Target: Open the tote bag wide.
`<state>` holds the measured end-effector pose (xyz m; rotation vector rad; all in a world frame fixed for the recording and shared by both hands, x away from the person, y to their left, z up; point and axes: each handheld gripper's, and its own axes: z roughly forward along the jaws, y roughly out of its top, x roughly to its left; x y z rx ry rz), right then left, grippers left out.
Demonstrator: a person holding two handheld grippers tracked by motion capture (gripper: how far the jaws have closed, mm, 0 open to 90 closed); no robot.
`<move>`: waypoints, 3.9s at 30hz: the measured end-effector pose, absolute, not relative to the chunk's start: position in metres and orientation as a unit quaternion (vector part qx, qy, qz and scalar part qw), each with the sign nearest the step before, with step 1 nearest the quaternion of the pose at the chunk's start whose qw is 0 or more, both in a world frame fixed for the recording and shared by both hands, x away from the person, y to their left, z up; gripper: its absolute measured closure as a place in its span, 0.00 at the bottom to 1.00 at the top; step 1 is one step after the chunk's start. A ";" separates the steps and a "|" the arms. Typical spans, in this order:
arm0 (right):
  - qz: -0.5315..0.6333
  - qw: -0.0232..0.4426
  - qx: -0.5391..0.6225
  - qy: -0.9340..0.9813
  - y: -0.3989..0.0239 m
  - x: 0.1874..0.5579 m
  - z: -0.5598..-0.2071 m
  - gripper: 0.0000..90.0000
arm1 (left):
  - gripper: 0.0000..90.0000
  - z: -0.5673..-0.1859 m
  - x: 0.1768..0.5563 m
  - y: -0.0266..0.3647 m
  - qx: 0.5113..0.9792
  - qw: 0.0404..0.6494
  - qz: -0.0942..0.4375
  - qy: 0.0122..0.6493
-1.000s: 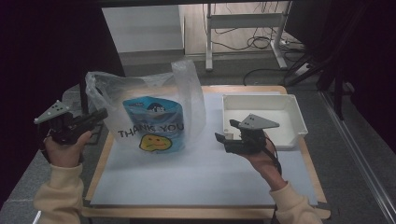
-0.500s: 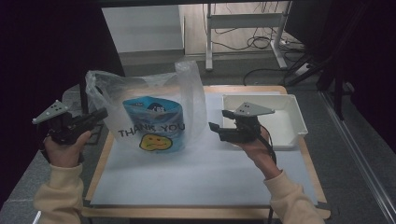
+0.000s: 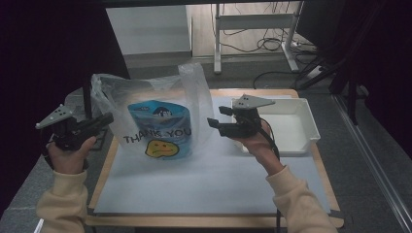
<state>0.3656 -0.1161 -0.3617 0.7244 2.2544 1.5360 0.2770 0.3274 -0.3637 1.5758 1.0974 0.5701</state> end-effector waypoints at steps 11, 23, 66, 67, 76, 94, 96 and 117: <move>0.542 0.150 0.242 0.791 -0.101 0.376 -0.356 0.46 | 0.97 -0.365 0.278 0.325 0.664 0.542 0.235 0.458; 0.551 0.141 0.234 0.788 -0.087 0.383 -0.349 0.48 | 0.96 -0.363 0.275 0.325 0.661 0.546 0.238 0.457; 0.551 0.156 0.237 0.785 -0.083 0.392 -0.347 0.98 | 0.99 -0.369 0.277 0.333 0.656 0.548 0.235 0.462; 0.551 0.156 0.237 0.785 -0.083 0.392 -0.347 0.98 | 1.00 -0.369 0.277 0.333 0.656 0.548 0.235 0.462; 0.552 0.155 0.239 0.784 -0.086 0.390 -0.351 0.98 | 1.00 -0.372 0.277 0.333 0.662 0.544 0.231 0.461; 0.542 0.155 0.241 0.790 -0.088 0.379 -0.367 0.98 | 1.00 -0.388 0.271 0.337 0.674 0.528 0.212 0.470; 0.542 0.150 0.242 0.791 -0.089 0.377 -0.370 0.98 | 1.00 -0.389 0.271 0.337 0.676 0.527 0.212 0.470; 0.540 0.137 0.254 0.791 -0.096 0.374 -0.393 0.98 | 1.00 -0.400 0.271 0.332 0.688 0.513 0.202 0.473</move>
